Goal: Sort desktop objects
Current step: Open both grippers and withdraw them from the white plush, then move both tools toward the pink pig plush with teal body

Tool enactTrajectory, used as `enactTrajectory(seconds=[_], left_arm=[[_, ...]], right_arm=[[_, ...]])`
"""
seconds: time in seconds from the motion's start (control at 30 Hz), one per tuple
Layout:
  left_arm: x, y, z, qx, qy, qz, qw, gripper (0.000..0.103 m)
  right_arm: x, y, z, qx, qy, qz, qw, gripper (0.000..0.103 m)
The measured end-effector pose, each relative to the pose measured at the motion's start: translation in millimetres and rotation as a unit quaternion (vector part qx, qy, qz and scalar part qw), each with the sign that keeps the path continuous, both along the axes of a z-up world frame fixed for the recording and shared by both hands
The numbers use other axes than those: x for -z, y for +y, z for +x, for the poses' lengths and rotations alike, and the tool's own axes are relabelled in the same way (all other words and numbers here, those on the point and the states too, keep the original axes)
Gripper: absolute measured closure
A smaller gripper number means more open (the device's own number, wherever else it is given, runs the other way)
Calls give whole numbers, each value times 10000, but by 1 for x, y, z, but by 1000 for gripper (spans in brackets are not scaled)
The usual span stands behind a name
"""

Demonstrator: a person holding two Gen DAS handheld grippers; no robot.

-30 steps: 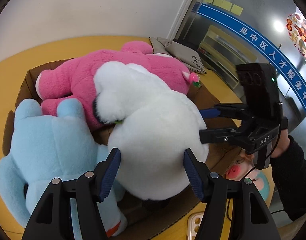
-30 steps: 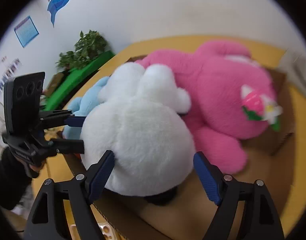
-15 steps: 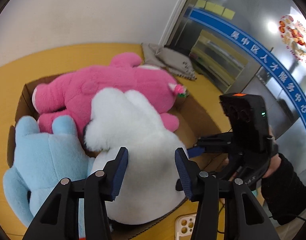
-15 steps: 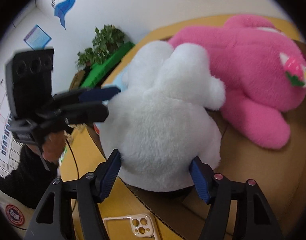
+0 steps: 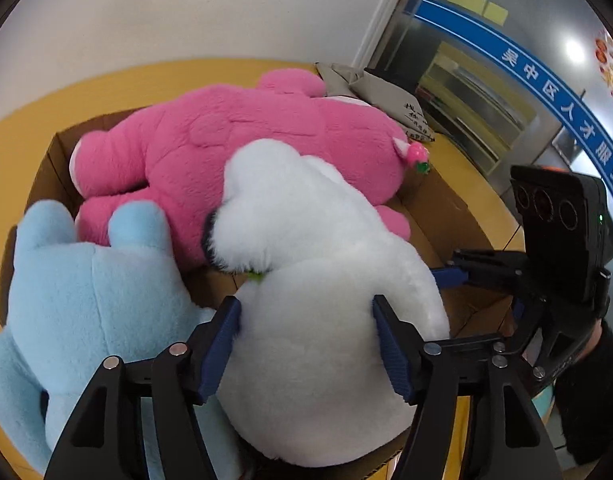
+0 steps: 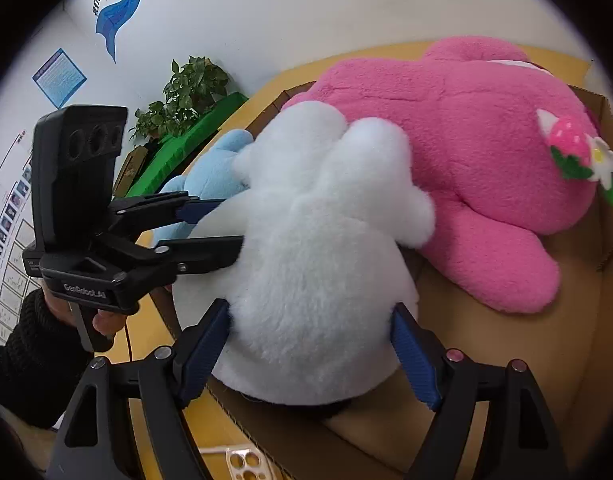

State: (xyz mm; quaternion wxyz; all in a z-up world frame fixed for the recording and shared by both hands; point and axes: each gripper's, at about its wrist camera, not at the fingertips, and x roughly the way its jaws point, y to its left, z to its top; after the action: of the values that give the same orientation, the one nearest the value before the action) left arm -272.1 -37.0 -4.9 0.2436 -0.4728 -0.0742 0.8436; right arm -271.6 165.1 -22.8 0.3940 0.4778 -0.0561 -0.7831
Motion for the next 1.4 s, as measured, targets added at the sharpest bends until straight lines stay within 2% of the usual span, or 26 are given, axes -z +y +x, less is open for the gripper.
enactTrajectory(seconds=[0.07, 0.13, 0.27, 0.33, 0.4, 0.47, 0.57, 0.7, 0.77, 0.8, 0.9, 1.07, 1.23, 1.3, 1.4], left_arm=[[-6, -9, 5, -37, 10, 126, 9999, 32], [-20, -17, 27, -36, 239, 120, 9996, 32], [-50, -32, 73, -29, 723, 93, 9973, 33], [-62, -38, 100, 3, 920, 119, 9957, 22], [-65, -38, 129, 95, 982, 249, 9948, 20], [-64, -31, 154, 215, 943, 448, 9943, 20], [-54, -3, 176, 472, 792, 685, 9934, 19], [-34, 46, 186, 838, 514, 895, 9911, 19], [-27, 68, 187, 983, 401, 926, 9900, 19], [-23, 79, 187, 1058, 342, 916, 9896, 19], [-16, 104, 178, 1148, 204, 769, 9902, 19], [-4, 134, 163, 1329, -173, 815, 9876, 19], [27, 165, 153, 1354, -517, 450, 9884, 18], [39, 169, 151, 1325, -737, 633, 9864, 18], [40, 173, 152, 1342, -818, 705, 9850, 28]], right_arm=[[-9, 3, 6, 22, 143, -27, 9999, 24], [-23, 8, 14, 56, 343, 18, 9994, 24], [-72, 52, 62, 245, 949, -34, 9952, 23], [-94, 74, 95, 384, 1245, -45, 9915, 23], [-107, 91, 125, 509, 1407, -24, 9887, 23], [-107, 117, 152, 630, 1390, 68, 9883, 23], [-81, 147, 182, 988, 1045, 489, 9884, 23], [-17, 151, 182, 1260, 130, 840, 9884, 23], [16, 140, 179, 1268, -188, 832, 9883, 21], [22, 141, 181, 1320, -297, 585, 9891, 19], [29, 138, 183, 1382, -347, 432, 9889, 15], [30, 121, 199, 743, -321, 387, 9960, 19], [36, 123, 220, 266, -466, 94, 9985, 18], [38, 129, 222, 276, -534, 6, 9982, 17], [38, 137, 225, 362, -559, -89, 9977, 17]])
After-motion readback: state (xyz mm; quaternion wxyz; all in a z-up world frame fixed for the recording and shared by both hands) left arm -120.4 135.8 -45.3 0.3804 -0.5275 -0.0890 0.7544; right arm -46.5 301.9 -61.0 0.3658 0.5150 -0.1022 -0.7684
